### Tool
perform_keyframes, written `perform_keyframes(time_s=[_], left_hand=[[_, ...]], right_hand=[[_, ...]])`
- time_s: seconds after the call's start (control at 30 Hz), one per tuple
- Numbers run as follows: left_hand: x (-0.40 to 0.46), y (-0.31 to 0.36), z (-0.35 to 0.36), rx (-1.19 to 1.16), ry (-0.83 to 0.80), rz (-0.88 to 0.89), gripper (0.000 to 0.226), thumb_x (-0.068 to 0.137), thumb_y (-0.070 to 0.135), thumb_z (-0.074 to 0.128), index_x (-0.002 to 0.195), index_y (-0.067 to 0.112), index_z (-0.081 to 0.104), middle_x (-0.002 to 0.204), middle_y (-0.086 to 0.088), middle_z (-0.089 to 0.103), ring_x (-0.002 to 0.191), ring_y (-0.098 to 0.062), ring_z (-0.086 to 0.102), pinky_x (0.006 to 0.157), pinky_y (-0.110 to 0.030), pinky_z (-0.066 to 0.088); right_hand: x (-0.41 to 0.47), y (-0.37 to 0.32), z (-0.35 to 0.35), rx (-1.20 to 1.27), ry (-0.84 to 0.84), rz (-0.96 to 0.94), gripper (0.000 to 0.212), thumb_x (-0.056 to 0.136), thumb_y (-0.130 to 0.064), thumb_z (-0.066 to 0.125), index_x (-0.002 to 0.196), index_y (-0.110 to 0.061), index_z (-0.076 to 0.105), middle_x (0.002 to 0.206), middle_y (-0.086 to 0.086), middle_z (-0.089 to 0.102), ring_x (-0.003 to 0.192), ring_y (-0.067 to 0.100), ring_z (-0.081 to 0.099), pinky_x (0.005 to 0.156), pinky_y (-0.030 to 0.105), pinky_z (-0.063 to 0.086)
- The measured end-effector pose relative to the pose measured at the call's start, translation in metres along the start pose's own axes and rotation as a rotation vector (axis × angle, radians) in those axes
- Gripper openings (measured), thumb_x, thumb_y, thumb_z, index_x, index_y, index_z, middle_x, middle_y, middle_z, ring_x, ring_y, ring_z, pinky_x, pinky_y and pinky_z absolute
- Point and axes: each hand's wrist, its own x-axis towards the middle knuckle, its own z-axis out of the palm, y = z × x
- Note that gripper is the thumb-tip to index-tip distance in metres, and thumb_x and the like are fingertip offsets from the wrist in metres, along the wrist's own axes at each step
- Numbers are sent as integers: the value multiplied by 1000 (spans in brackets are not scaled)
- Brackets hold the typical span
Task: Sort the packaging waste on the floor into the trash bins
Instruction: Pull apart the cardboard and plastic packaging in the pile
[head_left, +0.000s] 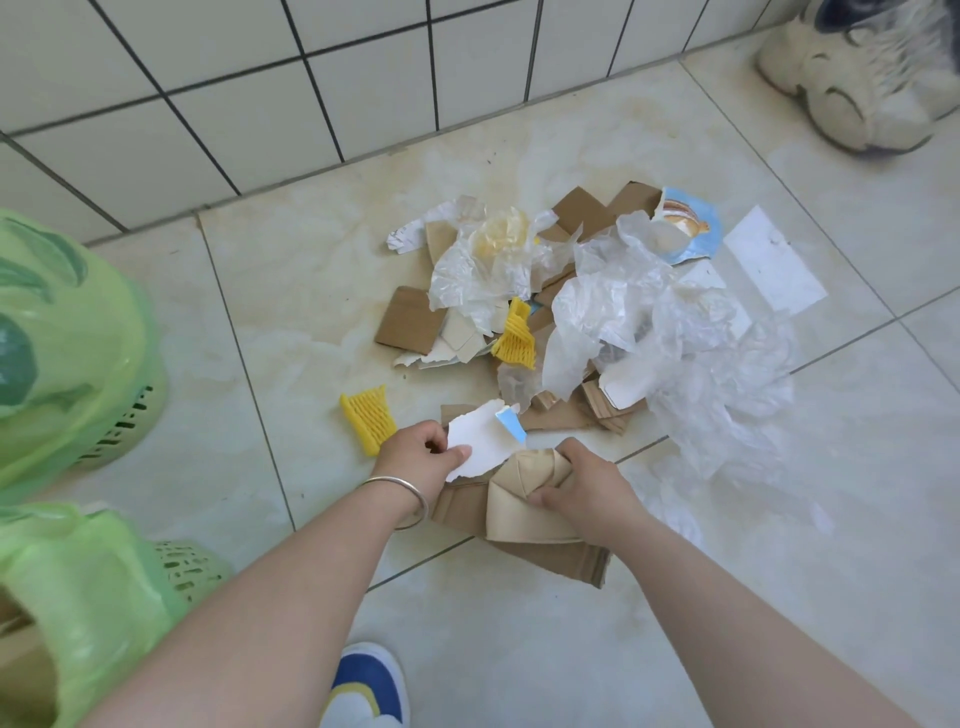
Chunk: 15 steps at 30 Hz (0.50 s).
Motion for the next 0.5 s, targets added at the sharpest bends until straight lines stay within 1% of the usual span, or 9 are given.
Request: perform_keyframes(time_s=[0.1, 0.13, 0.2, 0.27, 0.3, 0.37, 0.4, 0.43, 0.5], left_hand=[[-6, 1, 2, -34, 27, 9, 32, 77, 14, 73, 67, 20, 43, 65, 2, 49, 63, -18, 47, 55, -21, 36], [-9, 1, 3, -71, 20, 5, 30, 76, 12, 73, 77, 20, 44, 73, 0, 54, 70, -20, 51, 57, -22, 40], [-17, 4, 3, -117, -20, -9, 40, 76, 10, 74, 100, 21, 44, 87, -4, 59, 82, -21, 56, 64, -22, 43], [-24, 8, 1, -110, -53, 18, 43, 78, 11, 72, 112, 23, 49, 88, -2, 59, 85, -20, 56, 68, -22, 43], [-28, 12, -2, -109, -54, 47, 36, 79, 10, 70, 109, 21, 55, 82, 0, 58, 83, -21, 55, 66, -22, 44], [-38, 22, -12, -104, -24, 90, 15, 81, 9, 68, 89, 19, 59, 71, 4, 55, 76, -21, 52, 65, -24, 42], [-46, 29, -18, -97, 1, 111, 15, 82, 10, 67, 79, 20, 56, 68, 5, 52, 73, -21, 50, 63, -24, 40], [-54, 36, -25, -89, 27, 137, 23, 83, 11, 66, 70, 21, 50, 66, 6, 50, 70, -21, 47, 60, -23, 38], [-78, 51, -44, -88, 87, 198, 30, 85, 14, 64, 67, 23, 42, 66, 8, 48, 64, -17, 45, 54, -20, 34]], right_hand=[[-8, 4, 2, 3, 13, 12, 36, 82, -30, 68, 108, -18, 46, 82, -5, 48, 88, 21, 48, 69, 30, 39], [-10, 7, 2, 6, 14, 19, 36, 82, -30, 68, 109, -18, 47, 84, -4, 48, 89, 21, 49, 71, 31, 40], [-16, 10, -2, 14, 24, 29, 38, 82, -29, 68, 112, -17, 48, 85, -4, 49, 89, 21, 49, 70, 31, 40], [-22, 8, -8, 22, 43, 24, 40, 81, -28, 69, 114, -16, 49, 82, -6, 47, 89, 20, 48, 70, 30, 39], [-26, 5, -12, 25, 60, 14, 41, 81, -27, 70, 115, -16, 50, 84, -6, 48, 89, 20, 48, 71, 30, 40], [-39, -7, -21, 28, 102, -15, 43, 81, -27, 71, 117, -16, 51, 89, -4, 49, 91, 19, 47, 75, 31, 40], [-46, -14, -28, 30, 126, -36, 44, 81, -27, 71, 119, -16, 51, 93, -4, 49, 94, 19, 47, 76, 30, 40], [-55, -22, -34, 31, 149, -62, 45, 81, -27, 71, 121, -17, 51, 96, -3, 50, 97, 20, 49, 76, 29, 39], [-75, -40, -46, 24, 196, -117, 46, 81, -27, 70, 122, -19, 50, 100, -3, 52, 100, 21, 50, 75, 29, 37]])
